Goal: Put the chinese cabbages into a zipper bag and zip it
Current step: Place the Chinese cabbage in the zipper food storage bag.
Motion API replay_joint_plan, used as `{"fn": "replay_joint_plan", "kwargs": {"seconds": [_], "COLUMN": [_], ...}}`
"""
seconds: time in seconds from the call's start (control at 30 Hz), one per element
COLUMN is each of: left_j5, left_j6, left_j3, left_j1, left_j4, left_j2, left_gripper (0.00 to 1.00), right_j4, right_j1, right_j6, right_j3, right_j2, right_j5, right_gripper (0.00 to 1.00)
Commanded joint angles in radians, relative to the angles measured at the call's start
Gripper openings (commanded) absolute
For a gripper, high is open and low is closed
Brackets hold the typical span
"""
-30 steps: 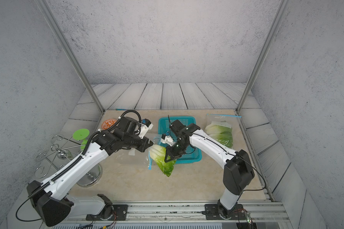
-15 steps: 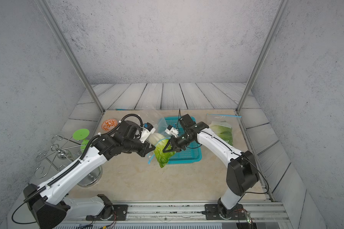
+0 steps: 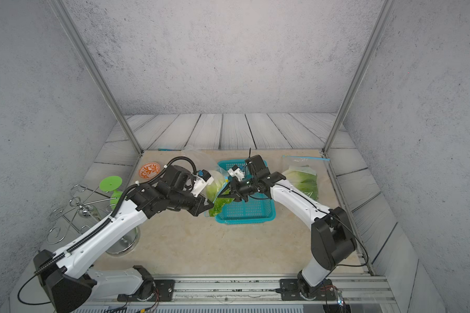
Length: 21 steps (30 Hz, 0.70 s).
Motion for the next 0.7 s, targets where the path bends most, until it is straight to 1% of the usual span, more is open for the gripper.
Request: {"fn": "replay_joint_plan", "kwargs": {"seconds": [0.0,0.03,0.07,0.1,0.13,0.2,0.27,0.3,0.43,0.5,0.57,0.67], "left_j5": [0.116,0.134,0.141,0.139,0.130,0.117,0.115,0.120,0.089,0.089,0.088,0.093], "left_j6": [-0.101,-0.142,-0.175,-0.204,-0.222,-0.253,-0.292,-0.312,-0.338,-0.340,-0.337,-0.335], "left_j3": [0.009,0.005,0.001,-0.001,0.001,0.002,0.001,0.000,0.009,0.016,0.026,0.035], "left_j1": [-0.017,-0.017,-0.017,-0.015,-0.011,0.013,0.057,0.085,0.169,0.197,0.206,0.211], "left_j4": [0.089,0.130,0.165,0.189,0.204,0.220,0.231,0.239,0.234,0.235,0.239,0.249], "left_j2": [0.008,0.008,0.008,0.010,0.011,0.014,0.018,0.018,0.023,0.030,0.037,0.041], "left_gripper": [0.00,0.00,0.00,0.00,0.00,0.00,0.00,0.00,0.00,0.00,0.00,0.00], "right_j4": [0.099,0.101,0.119,0.138,0.128,0.099,0.059,0.006,-0.157,-0.237,-0.330,-0.440], "right_j1": [0.008,0.018,0.025,0.037,0.048,0.065,0.071,0.070,0.042,0.027,0.016,0.003], "right_j6": [0.137,0.166,0.188,0.208,0.214,0.191,0.135,0.092,-0.080,-0.159,-0.230,-0.312], "right_j3": [0.006,-0.003,-0.013,-0.017,-0.008,0.018,0.052,0.075,0.103,0.127,0.179,0.239], "right_j2": [-0.048,-0.052,-0.053,-0.052,-0.048,-0.046,-0.045,-0.048,-0.093,-0.117,-0.121,-0.120], "right_j5": [0.220,0.285,0.315,0.337,0.359,0.382,0.349,0.336,0.306,0.302,0.300,0.369], "right_gripper": [0.06,0.08,0.08,0.12,0.25,0.43,0.56,0.60,0.68,0.69,0.70,0.70]}}
